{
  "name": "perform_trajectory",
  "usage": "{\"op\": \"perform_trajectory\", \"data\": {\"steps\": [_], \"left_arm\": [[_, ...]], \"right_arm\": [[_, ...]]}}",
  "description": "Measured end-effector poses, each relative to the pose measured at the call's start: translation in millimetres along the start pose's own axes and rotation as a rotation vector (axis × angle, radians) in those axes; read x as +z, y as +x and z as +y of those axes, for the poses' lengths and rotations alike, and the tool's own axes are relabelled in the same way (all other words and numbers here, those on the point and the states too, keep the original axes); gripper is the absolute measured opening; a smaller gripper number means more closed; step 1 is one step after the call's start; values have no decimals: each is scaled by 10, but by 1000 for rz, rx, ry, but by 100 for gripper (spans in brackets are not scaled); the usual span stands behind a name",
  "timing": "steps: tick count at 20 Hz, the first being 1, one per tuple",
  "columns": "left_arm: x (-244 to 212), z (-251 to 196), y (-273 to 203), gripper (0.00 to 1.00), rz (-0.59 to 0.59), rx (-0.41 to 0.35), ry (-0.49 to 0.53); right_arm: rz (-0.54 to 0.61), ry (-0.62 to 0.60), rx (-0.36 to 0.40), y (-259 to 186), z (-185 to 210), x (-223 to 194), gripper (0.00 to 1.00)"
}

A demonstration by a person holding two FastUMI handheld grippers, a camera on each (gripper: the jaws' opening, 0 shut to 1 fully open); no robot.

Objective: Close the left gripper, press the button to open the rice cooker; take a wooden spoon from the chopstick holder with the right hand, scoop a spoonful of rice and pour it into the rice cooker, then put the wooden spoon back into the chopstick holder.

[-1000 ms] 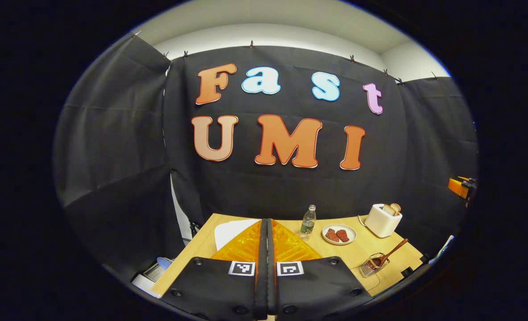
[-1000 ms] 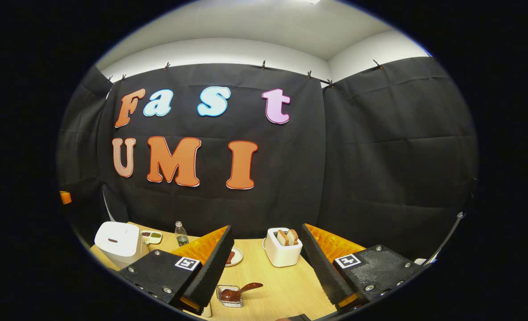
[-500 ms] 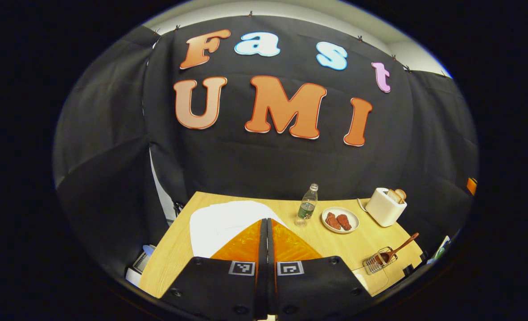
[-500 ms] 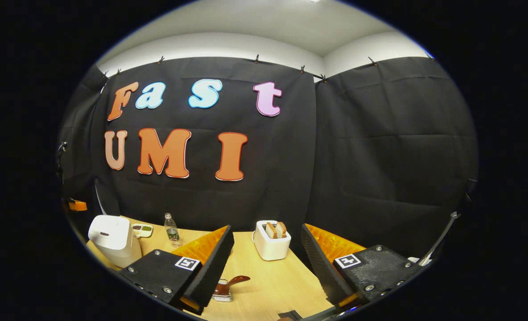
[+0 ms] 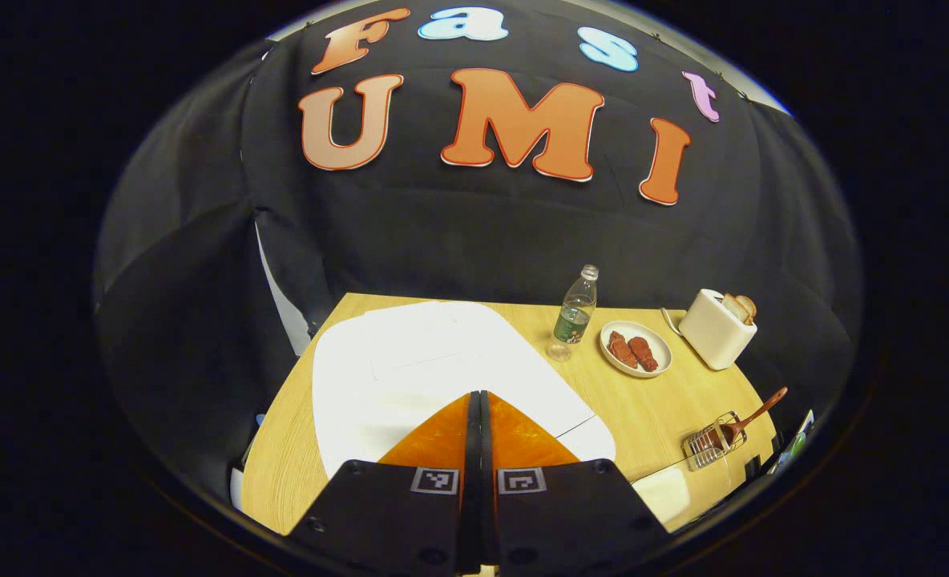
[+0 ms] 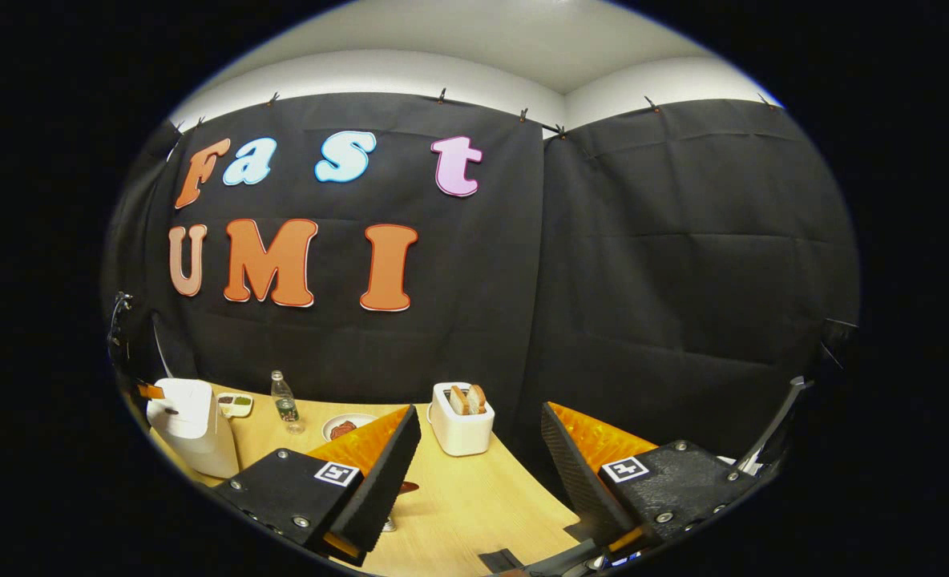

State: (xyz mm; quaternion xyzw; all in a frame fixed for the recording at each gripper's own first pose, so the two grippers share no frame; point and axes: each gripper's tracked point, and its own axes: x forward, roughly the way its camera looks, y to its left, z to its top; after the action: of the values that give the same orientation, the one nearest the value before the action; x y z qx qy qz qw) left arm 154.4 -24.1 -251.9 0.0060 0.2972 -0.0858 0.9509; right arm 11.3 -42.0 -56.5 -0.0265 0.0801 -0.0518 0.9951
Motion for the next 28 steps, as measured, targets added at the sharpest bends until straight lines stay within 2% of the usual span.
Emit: {"op": "perform_trajectory", "data": {"steps": [1,2,3,4,7,10,11,13,15,18,19,21,26,28], "left_arm": [[-95,20,33,4,21,5,6],[-151,32,63,5,38,9,8],[-189,40,80,7,48,11,6],[-227,30,91,4,49,14,3],[-273,8,95,5,40,27,-4],[-348,-1,55,5,60,26,-64],[-279,14,91,1,27,23,-64],[-287,24,81,5,41,36,-72],[-52,2,-72,5,-17,51,-73],[610,34,-488,4,-180,81,-8],[796,7,-679,1,-223,85,-3],[1162,-41,-985,4,-318,70,-22],[1454,-29,-1615,4,-422,69,-34],[1504,60,-1783,4,-443,96,-39]], "right_arm": [[7,1,-2,5,-3,-10,99],[11,5,-2,-2,-22,-21,99],[11,9,-2,0,-29,-28,94],[13,9,-5,-3,-55,-42,94],[17,-12,-11,-7,-65,-79,94],[27,-17,3,-56,-72,-157,95],[34,-10,14,-70,-48,-179,94],[38,-1,31,-56,9,-196,94],[35,2,39,-39,43,-180,95],[25,17,54,-59,66,-159,94],[24,22,56,-64,76,-159,94],[24,35,59,-67,66,-190,94],[53,116,89,-31,133,-306,94],[71,165,113,2,201,-379,94]]}}
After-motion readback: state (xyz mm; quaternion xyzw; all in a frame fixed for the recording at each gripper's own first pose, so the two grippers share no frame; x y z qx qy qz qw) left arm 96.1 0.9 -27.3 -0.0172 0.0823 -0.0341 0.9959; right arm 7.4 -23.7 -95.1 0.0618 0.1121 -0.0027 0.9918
